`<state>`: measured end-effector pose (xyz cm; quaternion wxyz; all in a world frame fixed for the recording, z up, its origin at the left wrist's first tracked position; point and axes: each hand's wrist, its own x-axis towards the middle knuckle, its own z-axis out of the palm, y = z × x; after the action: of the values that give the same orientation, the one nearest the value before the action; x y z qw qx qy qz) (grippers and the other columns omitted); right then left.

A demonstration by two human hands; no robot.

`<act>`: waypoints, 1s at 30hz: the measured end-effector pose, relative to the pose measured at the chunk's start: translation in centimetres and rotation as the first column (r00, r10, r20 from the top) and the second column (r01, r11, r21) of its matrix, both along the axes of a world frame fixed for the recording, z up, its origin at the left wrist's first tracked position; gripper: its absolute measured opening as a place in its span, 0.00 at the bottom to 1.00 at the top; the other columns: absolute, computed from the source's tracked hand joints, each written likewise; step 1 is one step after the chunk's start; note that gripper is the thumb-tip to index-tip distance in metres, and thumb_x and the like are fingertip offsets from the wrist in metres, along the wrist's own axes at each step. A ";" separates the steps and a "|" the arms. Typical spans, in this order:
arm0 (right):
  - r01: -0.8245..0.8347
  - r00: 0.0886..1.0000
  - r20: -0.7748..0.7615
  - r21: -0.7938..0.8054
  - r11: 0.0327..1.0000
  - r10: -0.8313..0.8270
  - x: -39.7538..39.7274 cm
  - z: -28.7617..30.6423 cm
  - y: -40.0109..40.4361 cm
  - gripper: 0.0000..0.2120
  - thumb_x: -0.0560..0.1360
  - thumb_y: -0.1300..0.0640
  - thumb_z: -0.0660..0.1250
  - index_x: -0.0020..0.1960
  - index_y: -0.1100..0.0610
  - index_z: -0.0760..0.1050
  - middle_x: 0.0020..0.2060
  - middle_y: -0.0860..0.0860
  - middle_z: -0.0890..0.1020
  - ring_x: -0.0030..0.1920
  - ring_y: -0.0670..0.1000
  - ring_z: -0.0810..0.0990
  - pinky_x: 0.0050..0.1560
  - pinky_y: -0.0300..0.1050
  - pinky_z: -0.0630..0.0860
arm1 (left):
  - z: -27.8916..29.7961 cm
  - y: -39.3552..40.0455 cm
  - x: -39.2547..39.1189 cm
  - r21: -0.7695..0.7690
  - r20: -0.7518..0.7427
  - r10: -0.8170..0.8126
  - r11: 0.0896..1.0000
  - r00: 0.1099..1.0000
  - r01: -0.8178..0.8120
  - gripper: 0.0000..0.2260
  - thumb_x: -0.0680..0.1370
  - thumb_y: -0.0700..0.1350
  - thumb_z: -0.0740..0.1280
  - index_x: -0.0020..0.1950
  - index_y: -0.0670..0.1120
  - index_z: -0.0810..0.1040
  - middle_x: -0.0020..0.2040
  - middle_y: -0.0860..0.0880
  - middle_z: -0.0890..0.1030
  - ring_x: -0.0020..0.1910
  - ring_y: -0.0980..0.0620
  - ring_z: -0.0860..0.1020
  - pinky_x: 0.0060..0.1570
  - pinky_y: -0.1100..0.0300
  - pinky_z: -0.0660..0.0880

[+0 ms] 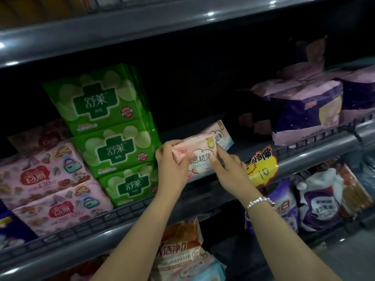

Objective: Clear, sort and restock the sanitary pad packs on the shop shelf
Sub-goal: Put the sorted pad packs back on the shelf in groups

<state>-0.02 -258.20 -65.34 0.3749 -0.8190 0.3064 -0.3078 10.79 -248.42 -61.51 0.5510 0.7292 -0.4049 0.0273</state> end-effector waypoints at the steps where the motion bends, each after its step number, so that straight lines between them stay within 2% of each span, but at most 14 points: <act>1: -0.006 1.000 -0.012 0.020 1.000 0.006 0.1 -0.2 -0.1 0.23 0.82 0.43 0.51 0.76 0.38 0.52 0.65 0.51 0.71 0.70 0.54 0.60 0.65 0.46 0.53 | 0.0 0.1 0.1 -0.005 0.012 0.020 1.000 1.000 -0.020 0.16 0.73 0.41 0.74 0.55 0.53 0.72 0.60 0.48 0.67 0.48 0.67 0.68 0.45 0.84 0.61; 4: -0.013 0.998 -0.059 0.031 0.999 0.015 0.1 -0.2 -0.2 0.26 0.82 0.43 0.52 0.77 0.38 0.48 0.69 0.52 0.68 0.73 0.57 0.57 0.70 0.50 0.53 | 0.2 0.0 0.2 -0.060 0.074 0.050 0.997 0.996 -0.046 0.15 0.73 0.39 0.74 0.54 0.51 0.74 0.59 0.49 0.66 0.50 0.65 0.69 0.50 0.84 0.60; 7: -0.019 0.992 -0.122 -0.059 0.998 0.011 -0.2 -0.2 0.0 0.25 0.83 0.45 0.50 0.78 0.41 0.49 0.67 0.53 0.70 0.72 0.54 0.58 0.69 0.43 0.49 | 0.4 0.0 0.2 -0.057 0.150 0.050 0.998 0.987 -0.042 0.13 0.74 0.37 0.72 0.55 0.47 0.74 0.60 0.50 0.64 0.55 0.58 0.68 0.53 0.84 0.57; 10: -0.011 0.987 -0.160 -0.126 0.992 -0.010 -0.1 -0.5 0.1 0.23 0.83 0.46 0.49 0.78 0.45 0.55 0.62 0.54 0.74 0.71 0.53 0.63 0.68 0.41 0.48 | 0.1 0.0 0.4 0.007 0.136 0.060 0.998 0.989 -0.061 0.13 0.75 0.39 0.71 0.54 0.46 0.71 0.57 0.49 0.65 0.47 0.64 0.67 0.48 0.85 0.58; 13: 0.049 0.996 -0.070 -0.106 0.993 -0.057 -0.2 -0.4 -0.1 0.21 0.83 0.47 0.53 0.74 0.48 0.64 0.60 0.53 0.78 0.68 0.54 0.67 0.69 0.44 0.53 | -0.7 0.3 0.4 0.110 0.087 0.068 0.991 0.994 -0.078 0.12 0.76 0.42 0.70 0.55 0.48 0.69 0.57 0.48 0.70 0.43 0.66 0.67 0.41 0.83 0.61; 16: 0.054 0.998 0.045 -0.069 0.996 -0.051 -0.4 -0.4 0.0 0.18 0.81 0.46 0.56 0.70 0.45 0.69 0.55 0.50 0.81 0.63 0.53 0.71 0.69 0.50 0.60 | -0.7 0.5 0.2 0.032 0.050 0.037 0.999 0.998 -0.038 0.10 0.77 0.41 0.68 0.54 0.51 0.71 0.54 0.54 0.75 0.49 0.57 0.72 0.42 0.79 0.64; 18: 0.102 0.984 0.153 -0.076 0.992 -0.089 -0.5 -0.5 0.2 0.16 0.80 0.46 0.59 0.66 0.46 0.72 0.50 0.49 0.79 0.59 0.53 0.72 0.66 0.56 0.65 | -0.2 0.4 0.1 -0.020 -0.013 0.029 0.999 0.999 -0.029 0.08 0.77 0.40 0.68 0.52 0.50 0.72 0.48 0.59 0.75 0.51 0.57 0.73 0.41 0.76 0.64; 20: 0.177 0.955 0.252 -0.052 0.983 -0.158 -0.7 -0.5 0.2 0.14 0.79 0.49 0.61 0.63 0.49 0.75 0.54 0.50 0.75 0.61 0.53 0.71 0.65 0.55 0.66 | 0.4 0.5 0.4 -0.058 -0.013 0.038 0.998 0.999 -0.039 0.07 0.77 0.38 0.68 0.52 0.49 0.74 0.46 0.60 0.75 0.48 0.60 0.73 0.41 0.78 0.65; 22: 0.162 0.945 0.287 0.013 0.987 -0.159 -1.1 -0.4 0.0 0.17 0.80 0.49 0.61 0.67 0.51 0.71 0.62 0.49 0.73 0.66 0.52 0.69 0.69 0.53 0.64 | 0.7 0.4 0.8 -0.024 0.036 -0.001 1.000 0.999 0.002 0.06 0.78 0.38 0.67 0.51 0.48 0.75 0.46 0.60 0.76 0.45 0.64 0.73 0.41 0.80 0.66; 23: 0.133 0.954 0.269 0.028 0.991 -0.135 -1.2 -0.4 -0.2 0.20 0.80 0.48 0.60 0.71 0.50 0.67 0.64 0.47 0.73 0.67 0.50 0.68 0.70 0.53 0.62 | 0.8 0.3 1.0 0.044 0.062 -0.029 0.999 0.998 0.026 0.05 0.78 0.39 0.66 0.52 0.48 0.75 0.47 0.60 0.76 0.44 0.65 0.73 0.41 0.78 0.66; 25: 0.105 0.987 0.129 -0.043 0.994 -0.098 -1.3 -0.7 -0.4 0.21 0.81 0.46 0.56 0.74 0.46 0.63 0.64 0.44 0.75 0.65 0.47 0.67 0.68 0.48 0.56 | 0.8 0.1 1.6 0.206 0.098 -0.067 0.977 0.993 0.046 0.05 0.79 0.41 0.66 0.54 0.47 0.76 0.50 0.59 0.76 0.47 0.61 0.73 0.39 0.74 0.65; 27: 0.089 0.995 -0.035 -0.141 0.986 -0.095 -1.0 -1.0 -0.4 0.20 0.82 0.45 0.52 0.72 0.46 0.67 0.62 0.47 0.77 0.67 0.50 0.67 0.65 0.42 0.52 | 0.8 0.1 2.3 0.282 0.075 -0.075 0.958 0.994 0.051 0.08 0.79 0.43 0.66 0.58 0.48 0.76 0.54 0.55 0.77 0.51 0.56 0.74 0.38 0.73 0.66; 28: 0.077 0.992 -0.083 -0.153 0.985 -0.090 -0.9 -0.9 -0.3 0.20 0.82 0.45 0.50 0.71 0.46 0.69 0.62 0.49 0.77 0.68 0.51 0.67 0.66 0.40 0.50 | 0.7 0.1 2.4 0.298 0.059 -0.071 0.953 0.996 0.051 0.09 0.79 0.45 0.66 0.59 0.49 0.76 0.56 0.53 0.76 0.52 0.55 0.74 0.40 0.72 0.67; 30: 0.068 0.991 -0.107 -0.147 0.987 -0.084 -0.9 -0.9 -0.3 0.20 0.83 0.45 0.49 0.70 0.47 0.70 0.61 0.49 0.78 0.69 0.50 0.67 0.68 0.38 0.47 | 0.4 0.2 2.3 0.319 0.063 -0.066 0.947 0.996 0.043 0.12 0.78 0.47 0.67 0.61 0.51 0.75 0.62 0.49 0.72 0.57 0.53 0.71 0.53 0.68 0.65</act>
<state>-0.91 -258.54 -66.27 0.2853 -0.8475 0.3355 -0.2962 13.13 -248.17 -61.12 0.4118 0.7954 -0.4439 -0.0268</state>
